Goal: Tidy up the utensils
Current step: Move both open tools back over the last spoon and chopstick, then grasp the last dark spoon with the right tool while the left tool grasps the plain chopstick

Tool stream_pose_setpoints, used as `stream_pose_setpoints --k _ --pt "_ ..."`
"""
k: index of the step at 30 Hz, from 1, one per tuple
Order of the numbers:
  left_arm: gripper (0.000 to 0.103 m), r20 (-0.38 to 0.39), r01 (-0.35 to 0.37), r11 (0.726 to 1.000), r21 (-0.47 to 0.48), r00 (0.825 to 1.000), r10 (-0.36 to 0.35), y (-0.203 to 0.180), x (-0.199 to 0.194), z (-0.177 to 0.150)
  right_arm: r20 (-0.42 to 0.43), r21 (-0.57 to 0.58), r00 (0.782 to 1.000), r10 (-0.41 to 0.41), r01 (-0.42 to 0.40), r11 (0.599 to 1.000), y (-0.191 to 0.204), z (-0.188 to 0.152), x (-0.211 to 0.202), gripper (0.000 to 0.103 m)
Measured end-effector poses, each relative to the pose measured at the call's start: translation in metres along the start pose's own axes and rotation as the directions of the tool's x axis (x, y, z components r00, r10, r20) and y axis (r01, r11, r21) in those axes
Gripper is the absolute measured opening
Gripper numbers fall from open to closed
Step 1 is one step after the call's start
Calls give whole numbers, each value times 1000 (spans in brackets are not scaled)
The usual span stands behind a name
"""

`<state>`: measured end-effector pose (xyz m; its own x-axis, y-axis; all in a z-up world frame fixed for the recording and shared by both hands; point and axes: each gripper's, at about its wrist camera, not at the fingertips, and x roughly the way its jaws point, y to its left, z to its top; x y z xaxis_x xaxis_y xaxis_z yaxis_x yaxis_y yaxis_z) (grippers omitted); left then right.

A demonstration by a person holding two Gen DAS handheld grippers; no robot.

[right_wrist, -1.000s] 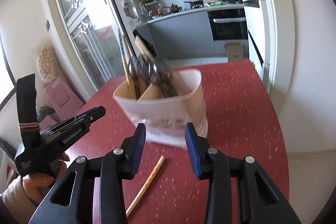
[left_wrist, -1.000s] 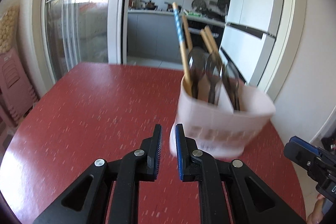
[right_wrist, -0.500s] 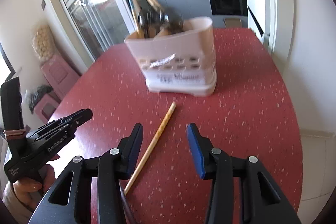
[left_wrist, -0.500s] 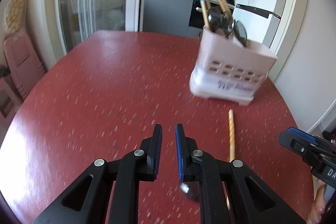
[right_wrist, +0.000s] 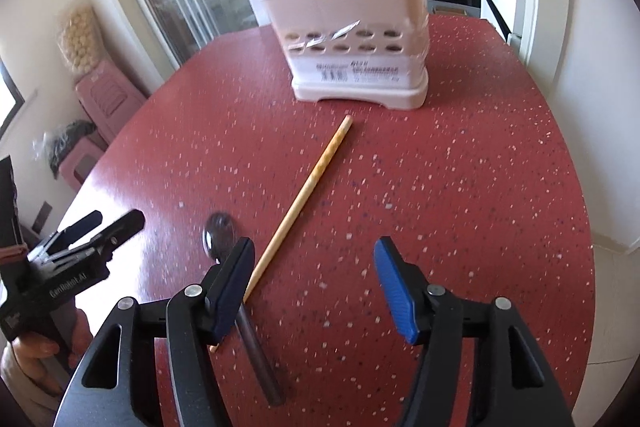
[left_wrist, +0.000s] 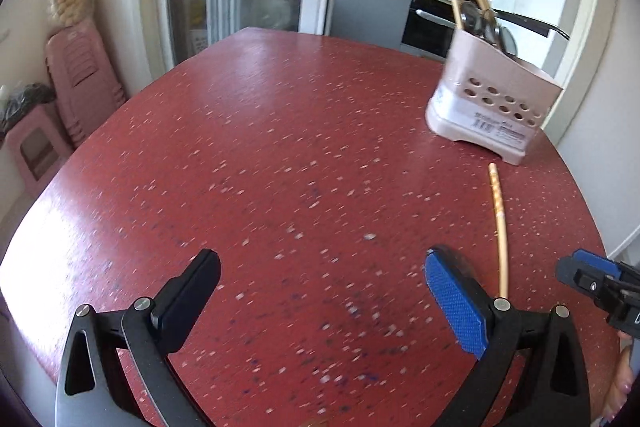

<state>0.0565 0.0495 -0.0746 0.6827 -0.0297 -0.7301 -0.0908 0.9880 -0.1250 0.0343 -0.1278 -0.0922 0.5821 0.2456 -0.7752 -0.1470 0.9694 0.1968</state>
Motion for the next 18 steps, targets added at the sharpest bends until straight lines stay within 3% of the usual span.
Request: stream_pose_setpoints --k 7,13,18 --pt "103 -11 -40 999 -17 999 40 18 -3 -3 -39 -77 999 11 -14 997 23 -3 4 66" --pt "103 -22 -50 998 -24 999 49 26 -2 -4 -98 -233 995 29 -51 971 61 -2 16 66" --pt "103 -13 -71 997 -20 997 70 32 -5 -3 -180 -350 983 -31 -34 936 86 -2 41 66"
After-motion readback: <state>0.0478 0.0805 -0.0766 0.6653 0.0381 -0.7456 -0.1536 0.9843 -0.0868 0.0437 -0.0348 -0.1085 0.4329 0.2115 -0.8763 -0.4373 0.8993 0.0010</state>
